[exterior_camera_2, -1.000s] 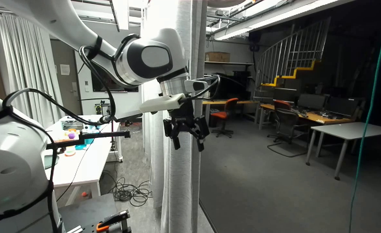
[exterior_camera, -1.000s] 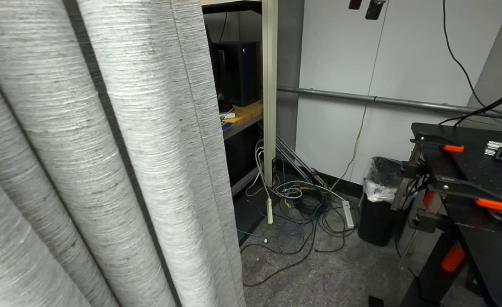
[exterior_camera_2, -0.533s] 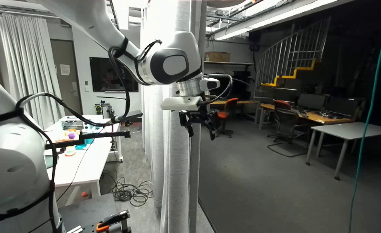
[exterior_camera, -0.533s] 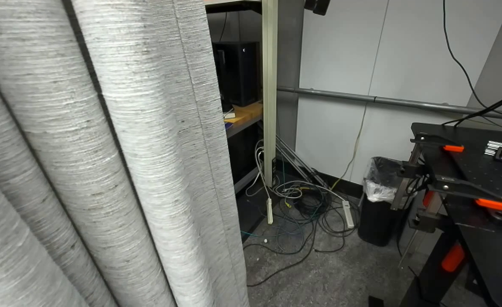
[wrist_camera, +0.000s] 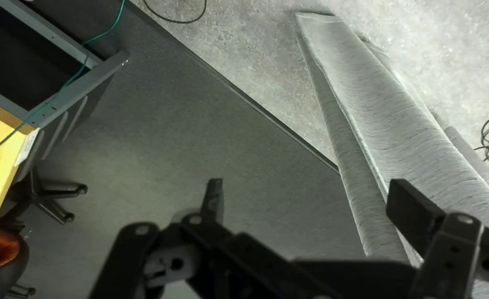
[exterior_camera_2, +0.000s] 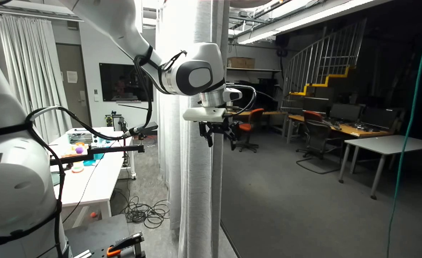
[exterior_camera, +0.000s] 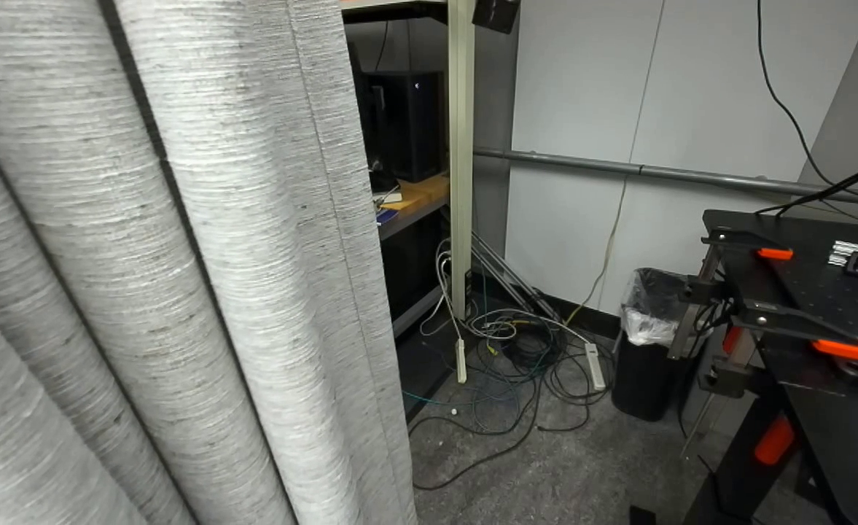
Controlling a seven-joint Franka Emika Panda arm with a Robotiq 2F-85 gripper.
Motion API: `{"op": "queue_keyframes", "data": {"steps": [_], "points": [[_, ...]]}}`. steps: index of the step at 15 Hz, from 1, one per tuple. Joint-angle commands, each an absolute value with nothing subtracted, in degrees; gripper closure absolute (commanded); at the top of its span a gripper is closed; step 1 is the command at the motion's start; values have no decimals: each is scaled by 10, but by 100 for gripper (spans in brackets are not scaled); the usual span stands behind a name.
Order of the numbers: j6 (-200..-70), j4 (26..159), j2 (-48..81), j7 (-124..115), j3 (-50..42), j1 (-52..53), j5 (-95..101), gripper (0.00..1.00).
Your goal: Draw the curtain
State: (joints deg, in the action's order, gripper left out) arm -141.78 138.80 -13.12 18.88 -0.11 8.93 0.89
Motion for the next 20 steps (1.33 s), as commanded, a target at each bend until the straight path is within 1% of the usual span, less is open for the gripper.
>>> {"op": "queue_keyframes", "data": {"steps": [1, 5, 11, 17, 20], "points": [[-1416, 1387, -131, 190, 7, 82, 7, 0], [-1417, 1389, -130, 179, 11, 78, 16, 0], [-1409, 1362, -96, 175, 38, 88, 33, 0], [-1416, 1291, -39, 186, 76, 100, 49, 0], [-1421, 1244, -9, 204, 79, 100, 35, 0]]}}
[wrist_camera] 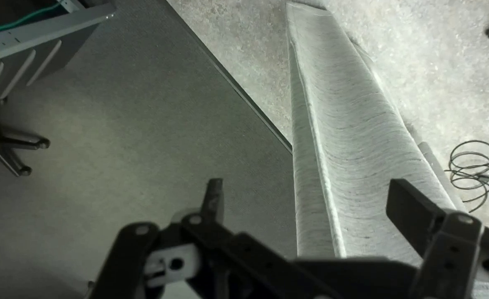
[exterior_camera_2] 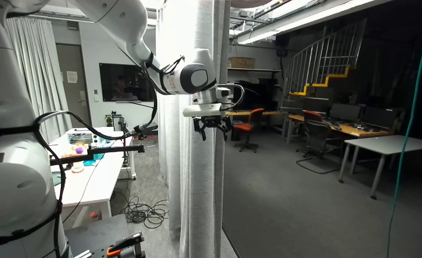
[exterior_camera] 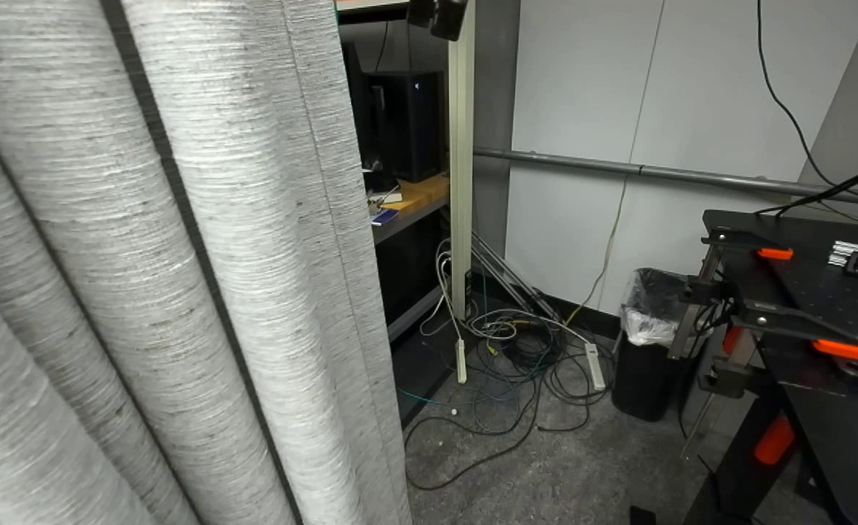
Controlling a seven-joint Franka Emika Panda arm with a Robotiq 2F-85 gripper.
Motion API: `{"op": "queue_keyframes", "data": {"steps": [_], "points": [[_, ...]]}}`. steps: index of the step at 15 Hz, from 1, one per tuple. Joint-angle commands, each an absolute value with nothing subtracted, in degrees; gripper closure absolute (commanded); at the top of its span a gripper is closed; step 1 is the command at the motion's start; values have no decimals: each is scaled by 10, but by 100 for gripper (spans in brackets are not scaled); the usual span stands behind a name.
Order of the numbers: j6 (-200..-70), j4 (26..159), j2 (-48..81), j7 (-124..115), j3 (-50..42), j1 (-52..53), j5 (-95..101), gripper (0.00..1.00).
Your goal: Draw the curtain
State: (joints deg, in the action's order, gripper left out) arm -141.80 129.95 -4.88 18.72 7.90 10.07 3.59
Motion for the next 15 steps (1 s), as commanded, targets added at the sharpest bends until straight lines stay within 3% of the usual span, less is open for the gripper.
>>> {"op": "queue_keyframes", "data": {"steps": [1, 7, 15], "points": [[-1423, 1229, 0, 208, 80, 99, 33, 0], [-1419, 1163, 47, 213, 86, 96, 30, 0], [-1392, 1183, 43, 195, 99, 101, 60, 0]]}}
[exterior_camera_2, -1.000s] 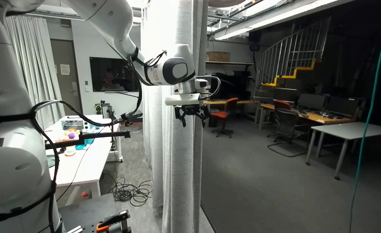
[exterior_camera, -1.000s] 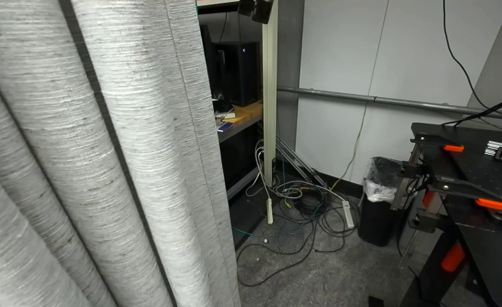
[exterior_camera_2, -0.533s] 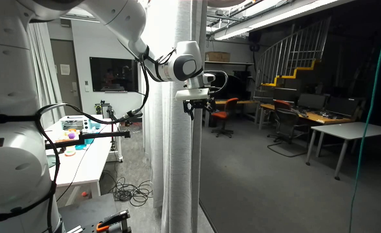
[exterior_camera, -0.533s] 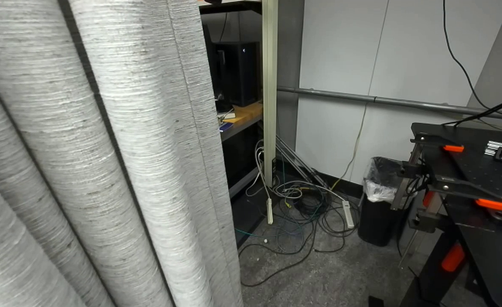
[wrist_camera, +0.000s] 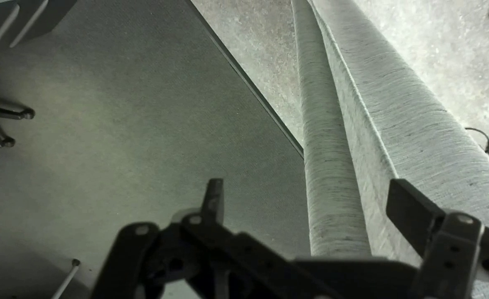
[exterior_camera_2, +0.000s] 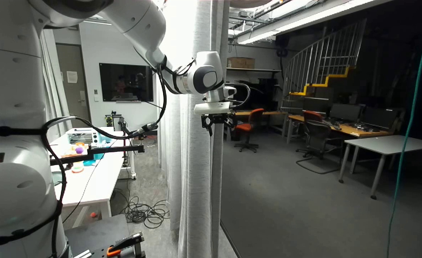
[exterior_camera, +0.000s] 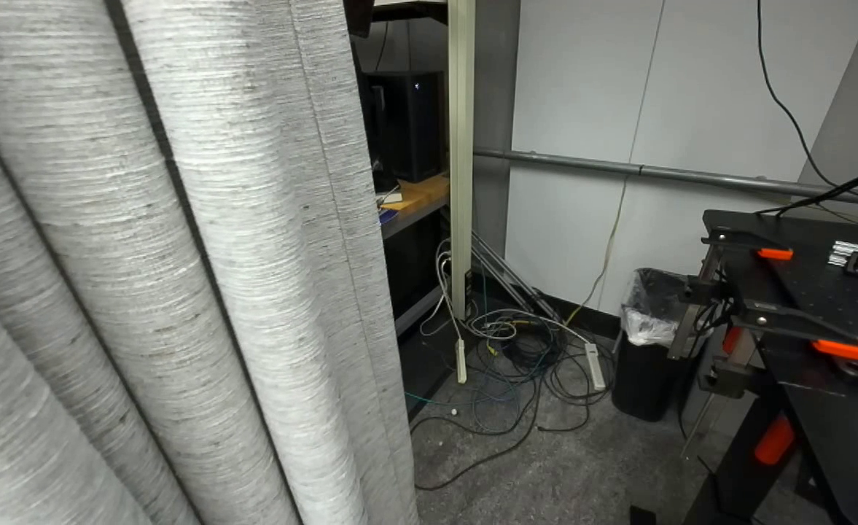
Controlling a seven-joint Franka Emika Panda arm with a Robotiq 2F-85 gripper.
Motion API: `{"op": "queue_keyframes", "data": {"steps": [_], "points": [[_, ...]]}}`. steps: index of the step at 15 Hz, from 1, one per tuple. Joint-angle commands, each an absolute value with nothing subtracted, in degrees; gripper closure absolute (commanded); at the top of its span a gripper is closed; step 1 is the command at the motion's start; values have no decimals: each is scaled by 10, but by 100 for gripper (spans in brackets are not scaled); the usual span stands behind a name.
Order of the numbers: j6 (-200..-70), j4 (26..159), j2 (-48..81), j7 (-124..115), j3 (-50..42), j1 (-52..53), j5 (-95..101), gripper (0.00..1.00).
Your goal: Draw the curtain
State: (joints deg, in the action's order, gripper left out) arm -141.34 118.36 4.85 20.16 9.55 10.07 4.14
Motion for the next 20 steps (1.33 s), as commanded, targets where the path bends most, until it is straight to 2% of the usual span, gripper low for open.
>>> {"op": "queue_keyframes", "data": {"steps": [1, 9, 20], "points": [[-1390, 1185, 41, 194, 100, 101, 65, 0], [-1370, 1197, 25, 192, 104, 102, 88, 0], [-1393, 1190, 7, 211, 108, 100, 2, 0]]}}
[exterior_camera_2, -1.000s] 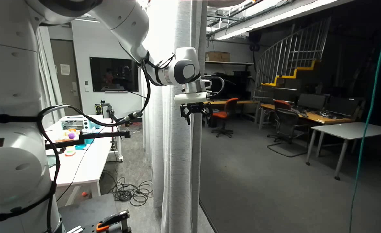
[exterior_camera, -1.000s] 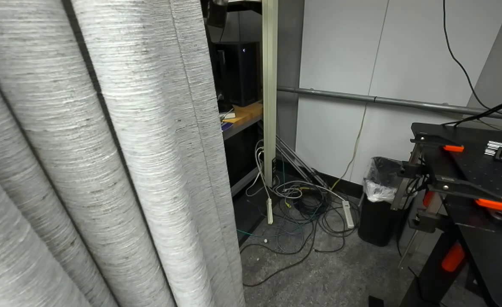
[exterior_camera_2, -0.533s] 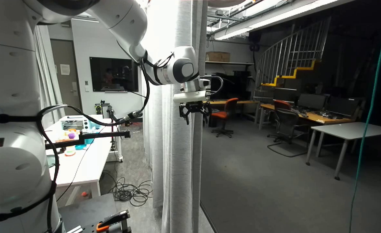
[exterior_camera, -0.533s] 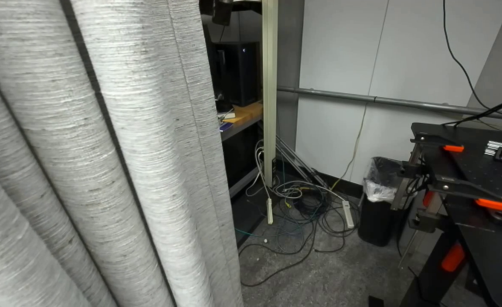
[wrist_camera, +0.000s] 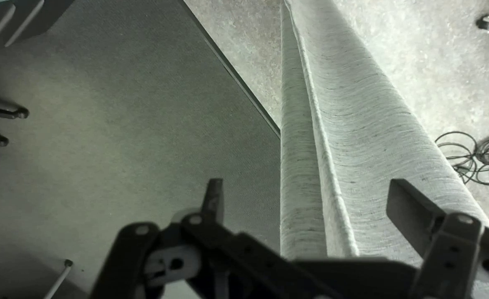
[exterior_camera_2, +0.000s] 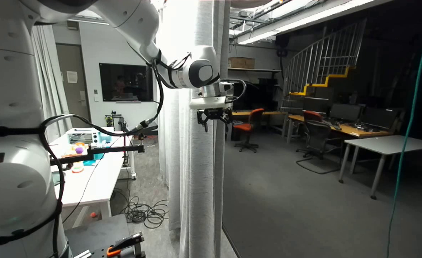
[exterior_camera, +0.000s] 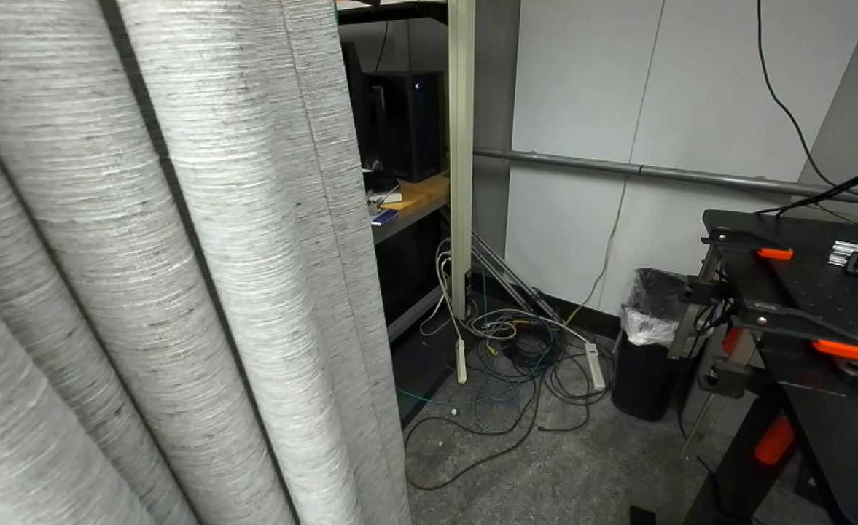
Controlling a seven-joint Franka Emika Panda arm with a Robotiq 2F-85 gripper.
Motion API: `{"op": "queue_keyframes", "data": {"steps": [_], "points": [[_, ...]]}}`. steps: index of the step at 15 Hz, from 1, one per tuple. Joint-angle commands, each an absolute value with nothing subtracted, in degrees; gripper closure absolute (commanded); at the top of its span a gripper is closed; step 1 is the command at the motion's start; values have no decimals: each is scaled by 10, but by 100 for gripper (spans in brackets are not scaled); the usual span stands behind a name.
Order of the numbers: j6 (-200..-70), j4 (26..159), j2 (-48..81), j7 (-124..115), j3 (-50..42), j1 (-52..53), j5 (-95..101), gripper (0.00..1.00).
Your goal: Draw the curtain
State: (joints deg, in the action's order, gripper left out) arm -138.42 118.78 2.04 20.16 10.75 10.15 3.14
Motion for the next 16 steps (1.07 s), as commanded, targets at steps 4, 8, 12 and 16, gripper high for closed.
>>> {"op": "queue_keyframes", "data": {"steps": [4, 8, 12, 16], "points": [[-1430, 1184, -1, 224, 108, 101, -43, 0], [-1461, 1179, -5, 241, 107, 102, -97, 0], [-1492, 1186, 0, 245, 108, 104, -118, 0], [-1511, 1173, 23, 265, 115, 108, -138, 0]]}}
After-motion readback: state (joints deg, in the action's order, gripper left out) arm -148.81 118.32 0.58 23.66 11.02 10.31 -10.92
